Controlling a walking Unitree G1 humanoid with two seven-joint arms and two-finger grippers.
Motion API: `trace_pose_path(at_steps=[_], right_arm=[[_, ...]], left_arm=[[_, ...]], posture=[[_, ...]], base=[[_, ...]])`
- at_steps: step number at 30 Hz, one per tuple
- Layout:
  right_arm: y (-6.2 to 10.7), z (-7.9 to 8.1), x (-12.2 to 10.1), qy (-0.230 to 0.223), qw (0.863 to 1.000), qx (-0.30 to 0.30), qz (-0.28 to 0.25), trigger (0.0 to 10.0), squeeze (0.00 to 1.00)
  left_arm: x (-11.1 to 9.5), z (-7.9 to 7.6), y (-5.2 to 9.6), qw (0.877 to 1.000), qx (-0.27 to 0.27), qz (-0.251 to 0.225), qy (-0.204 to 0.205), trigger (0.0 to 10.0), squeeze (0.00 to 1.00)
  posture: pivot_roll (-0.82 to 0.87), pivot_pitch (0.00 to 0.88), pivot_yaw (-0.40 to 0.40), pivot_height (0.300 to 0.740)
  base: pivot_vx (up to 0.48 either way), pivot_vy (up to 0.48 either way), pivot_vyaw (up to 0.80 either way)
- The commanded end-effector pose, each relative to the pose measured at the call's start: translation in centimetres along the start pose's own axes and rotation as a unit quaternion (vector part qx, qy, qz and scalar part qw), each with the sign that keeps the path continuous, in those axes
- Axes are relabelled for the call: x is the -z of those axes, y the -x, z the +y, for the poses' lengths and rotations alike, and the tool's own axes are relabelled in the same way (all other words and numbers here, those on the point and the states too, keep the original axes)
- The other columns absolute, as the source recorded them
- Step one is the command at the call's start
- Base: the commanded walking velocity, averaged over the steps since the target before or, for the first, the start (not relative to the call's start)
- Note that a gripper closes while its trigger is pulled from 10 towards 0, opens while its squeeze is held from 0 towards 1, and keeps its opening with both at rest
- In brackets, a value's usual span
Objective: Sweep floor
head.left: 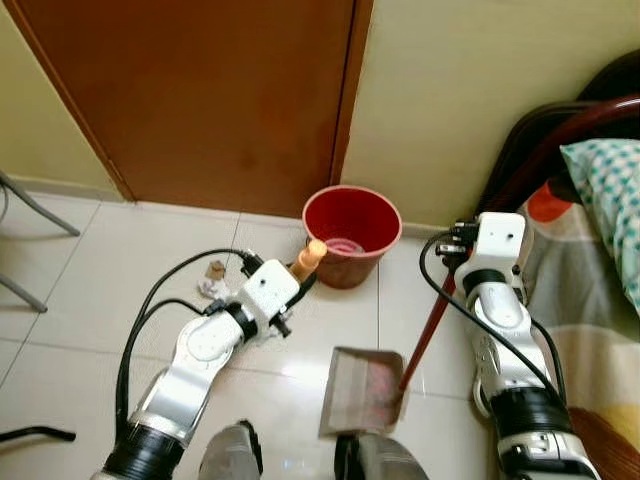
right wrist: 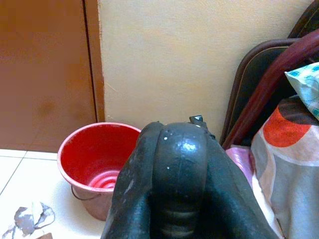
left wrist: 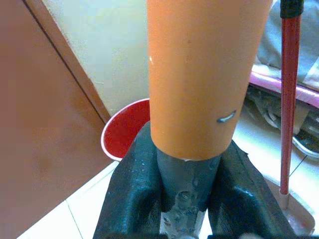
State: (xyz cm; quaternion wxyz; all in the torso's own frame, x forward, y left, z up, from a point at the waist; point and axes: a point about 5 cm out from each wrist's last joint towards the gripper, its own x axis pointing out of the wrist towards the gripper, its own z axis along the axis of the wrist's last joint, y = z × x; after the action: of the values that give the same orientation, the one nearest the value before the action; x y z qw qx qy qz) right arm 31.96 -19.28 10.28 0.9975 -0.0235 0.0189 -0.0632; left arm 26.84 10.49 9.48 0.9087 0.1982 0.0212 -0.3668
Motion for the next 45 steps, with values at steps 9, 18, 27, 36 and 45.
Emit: trace_pose_path(at_steps=[9,18,27,36,45], right_arm=[[-0.3,0.4,0.2,-0.003,1.0,-0.002,0.002,10.0,0.0],[-0.3,0.2,0.3,-0.002,1.0,0.001,0.002,10.0,0.0],[-0.8,1.3,-0.2,-0.009,1.0,-0.006,-0.005,10.0,0.0],[-0.9,2.0,-0.2,-0.013,1.0,-0.015,-0.005,10.0,0.0],[-0.9,2.9,0.0,-0.015,1.0,-0.028,-0.001,10.0,0.0]], left_arm=[[-2.3,-1.6,-0.6,0.997,0.05,-0.043,0.048,10.0,0.0],[-4.2,-1.4,-1.2,0.988,0.046,-0.083,0.119,10.0,0.0],[-5.4,-0.7,-1.6,0.974,0.026,-0.116,0.191,10.0,0.0],[-5.8,0.3,-1.6,0.969,0.001,-0.13,0.211,10.0,0.0],[-6.1,4.3,-0.8,0.95,-0.116,-0.157,0.242,10.0,0.0]], posture=[[0.02,0.141,-0.058,0.74],[0.02,0.14,-0.052,0.74],[0.02,0.141,-0.049,0.74],[0.02,0.147,-0.045,0.74],[0.02,0.153,-0.051,0.74]], base=[[0.0,0.0,0.0],[0.0,0.0,0.0],[0.0,0.0,0.0],[0.0,0.0,0.0],[0.0,0.0,0.0]])
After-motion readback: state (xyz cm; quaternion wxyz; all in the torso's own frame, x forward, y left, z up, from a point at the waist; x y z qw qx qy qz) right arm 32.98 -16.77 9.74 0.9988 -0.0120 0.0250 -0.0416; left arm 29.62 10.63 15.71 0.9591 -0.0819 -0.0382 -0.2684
